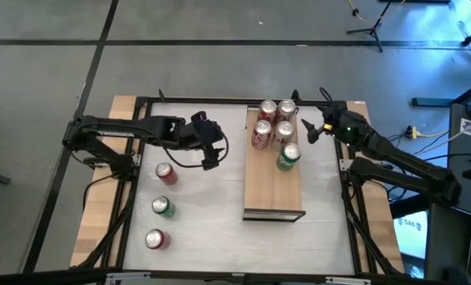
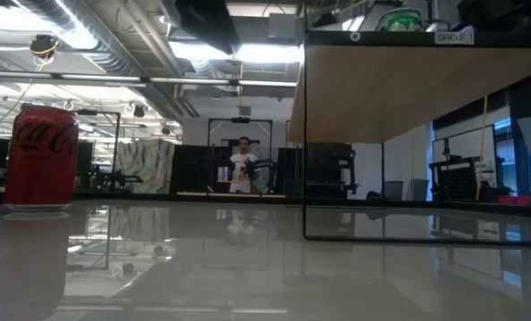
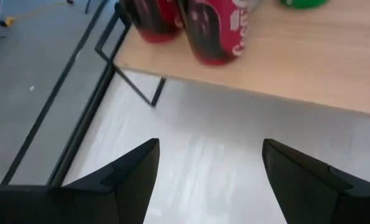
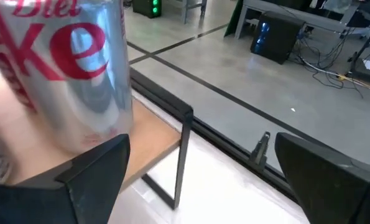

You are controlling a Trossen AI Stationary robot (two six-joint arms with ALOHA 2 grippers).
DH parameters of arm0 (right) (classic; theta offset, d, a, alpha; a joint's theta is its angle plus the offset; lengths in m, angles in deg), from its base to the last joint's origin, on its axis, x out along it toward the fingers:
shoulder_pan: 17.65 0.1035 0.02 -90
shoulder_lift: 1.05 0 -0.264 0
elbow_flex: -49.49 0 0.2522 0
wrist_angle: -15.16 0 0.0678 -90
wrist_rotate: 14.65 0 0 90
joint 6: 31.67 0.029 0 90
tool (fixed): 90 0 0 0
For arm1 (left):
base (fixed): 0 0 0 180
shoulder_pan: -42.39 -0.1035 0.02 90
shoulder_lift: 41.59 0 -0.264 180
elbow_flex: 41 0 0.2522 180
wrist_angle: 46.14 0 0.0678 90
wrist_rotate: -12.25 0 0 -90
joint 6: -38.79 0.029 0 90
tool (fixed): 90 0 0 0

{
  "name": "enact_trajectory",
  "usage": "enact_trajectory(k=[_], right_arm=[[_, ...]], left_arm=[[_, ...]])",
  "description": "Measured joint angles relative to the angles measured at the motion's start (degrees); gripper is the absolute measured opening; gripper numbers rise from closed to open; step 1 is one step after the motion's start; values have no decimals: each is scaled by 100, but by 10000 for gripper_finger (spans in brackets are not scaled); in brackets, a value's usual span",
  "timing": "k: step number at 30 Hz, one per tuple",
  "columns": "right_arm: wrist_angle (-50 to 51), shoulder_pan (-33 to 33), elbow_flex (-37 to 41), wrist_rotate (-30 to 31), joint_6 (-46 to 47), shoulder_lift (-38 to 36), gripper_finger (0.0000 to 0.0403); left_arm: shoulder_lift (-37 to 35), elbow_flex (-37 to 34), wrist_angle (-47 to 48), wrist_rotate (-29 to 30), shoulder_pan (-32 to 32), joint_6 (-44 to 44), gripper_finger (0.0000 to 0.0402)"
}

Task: Place canned beverage on shelf
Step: Put the top red black soda can on the shelf

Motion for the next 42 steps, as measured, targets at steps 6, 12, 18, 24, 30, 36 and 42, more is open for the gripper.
enact_trajectory(k=[6,12,18,24,30,36,42], right_arm=[[408,1,0,-639,12,-590,397],[859,4,0,-1331,16,-1051,397],[1418,4,0,-2270,36,-1352,397],[1636,4,-2,-3352,165,-1452,397],[1616,4,-2,-4023,168,-1452,397],[1611,4,-2,-4646,168,-1452,397],[1609,4,-2,-5313,165,-1450,397]], left_arm=[[-121,346,784,-1,81,-914,275],[-152,514,1889,-153,92,-1909,275],[-162,525,2422,-780,92,-2578,275],[-162,525,3196,-1013,152,-3287,275],[-162,525,4127,-993,411,-4062,275],[-164,473,4456,-960,662,-4603,275],[-164,188,4453,-1064,832,-4903,275]])
